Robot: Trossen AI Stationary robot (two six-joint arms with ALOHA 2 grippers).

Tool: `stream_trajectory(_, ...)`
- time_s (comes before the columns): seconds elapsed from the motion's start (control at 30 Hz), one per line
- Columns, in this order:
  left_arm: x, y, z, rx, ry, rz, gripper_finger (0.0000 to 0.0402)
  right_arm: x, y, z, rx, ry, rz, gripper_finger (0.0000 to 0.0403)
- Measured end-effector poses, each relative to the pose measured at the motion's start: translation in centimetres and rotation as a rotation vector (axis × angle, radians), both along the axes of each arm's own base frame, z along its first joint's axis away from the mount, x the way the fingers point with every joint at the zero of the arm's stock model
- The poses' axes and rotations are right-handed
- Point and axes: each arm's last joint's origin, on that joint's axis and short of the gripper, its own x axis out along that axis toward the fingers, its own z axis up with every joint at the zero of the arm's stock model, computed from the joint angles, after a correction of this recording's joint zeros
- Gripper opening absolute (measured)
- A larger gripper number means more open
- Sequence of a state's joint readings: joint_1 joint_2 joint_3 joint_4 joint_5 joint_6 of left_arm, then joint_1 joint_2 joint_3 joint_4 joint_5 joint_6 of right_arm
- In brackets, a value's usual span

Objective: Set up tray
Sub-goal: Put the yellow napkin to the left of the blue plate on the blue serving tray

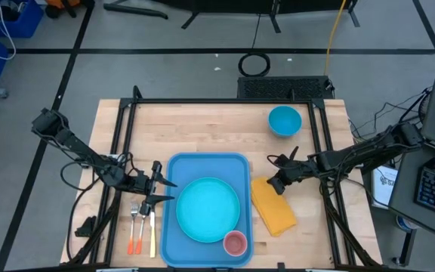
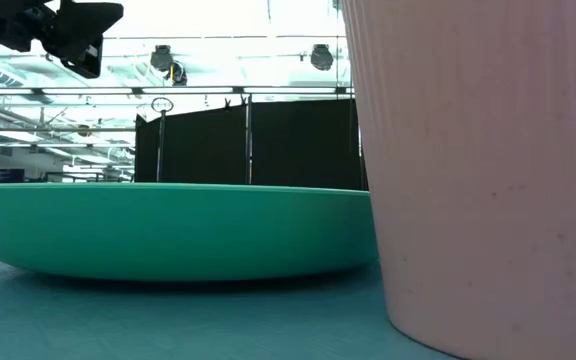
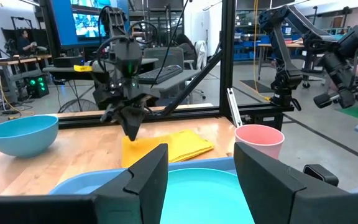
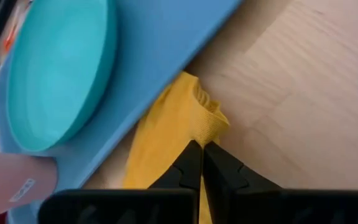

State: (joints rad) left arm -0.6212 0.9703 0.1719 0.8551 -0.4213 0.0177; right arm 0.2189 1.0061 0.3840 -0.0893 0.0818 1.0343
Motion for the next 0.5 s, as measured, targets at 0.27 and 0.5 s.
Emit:
stream_trajectory(0.27, 0.0, 0.0, 0.0, 0.000, 0.000, 0.000, 0.0189, 0.5, 0.6, 1.2, -0.010, -0.036, 0.043, 0.0000)
stream_trajectory(0.5, 0.0, 0.0, 0.0, 0.002, 0.002, 0.000, 0.0189, 1.0, 0.7, 2.2, -0.047, -0.065, 0.087, 0.0000)
